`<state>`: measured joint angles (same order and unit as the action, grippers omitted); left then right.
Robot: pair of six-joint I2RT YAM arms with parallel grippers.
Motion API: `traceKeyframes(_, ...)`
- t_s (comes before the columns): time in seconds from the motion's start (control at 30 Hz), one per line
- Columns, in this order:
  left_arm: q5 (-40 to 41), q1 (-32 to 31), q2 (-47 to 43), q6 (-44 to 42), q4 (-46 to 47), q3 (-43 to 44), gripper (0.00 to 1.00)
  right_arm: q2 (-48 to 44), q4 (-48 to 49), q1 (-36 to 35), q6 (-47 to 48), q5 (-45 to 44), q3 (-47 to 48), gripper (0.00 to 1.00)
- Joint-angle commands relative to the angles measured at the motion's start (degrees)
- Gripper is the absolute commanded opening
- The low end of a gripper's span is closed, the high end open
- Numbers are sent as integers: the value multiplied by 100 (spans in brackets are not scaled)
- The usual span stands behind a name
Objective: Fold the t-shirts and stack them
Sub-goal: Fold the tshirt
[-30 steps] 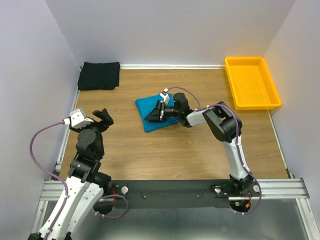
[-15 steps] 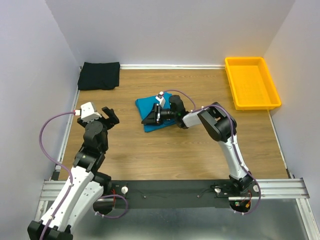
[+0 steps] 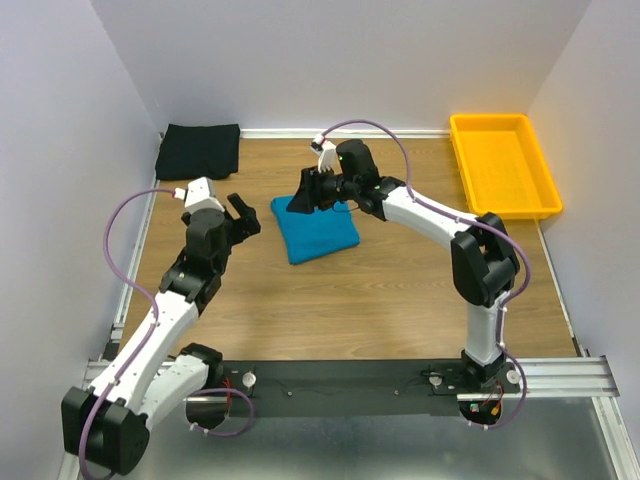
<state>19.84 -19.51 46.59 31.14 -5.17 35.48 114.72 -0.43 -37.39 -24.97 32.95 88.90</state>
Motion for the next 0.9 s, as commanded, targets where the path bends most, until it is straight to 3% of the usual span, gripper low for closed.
traceKeyframes(0.0,-557,122,726,639,-642,668,90,-107,-1591,-286,1283,-1123,-101,63)
traceKeyframes(0.17,-1175,219,1220,1017,-652,925,91,-274,-1864,-796,1872,-2141,-303,63)
traceKeyframes(0.5,-1745,1264,1818,903,-406,469,91,296,-2101,-1569,2391,-3198,135,63)
traceKeyframes(0.87,-1896,1388,2144,754,-107,117,92,1000,-2339,-1930,2690,-4120,593,59)
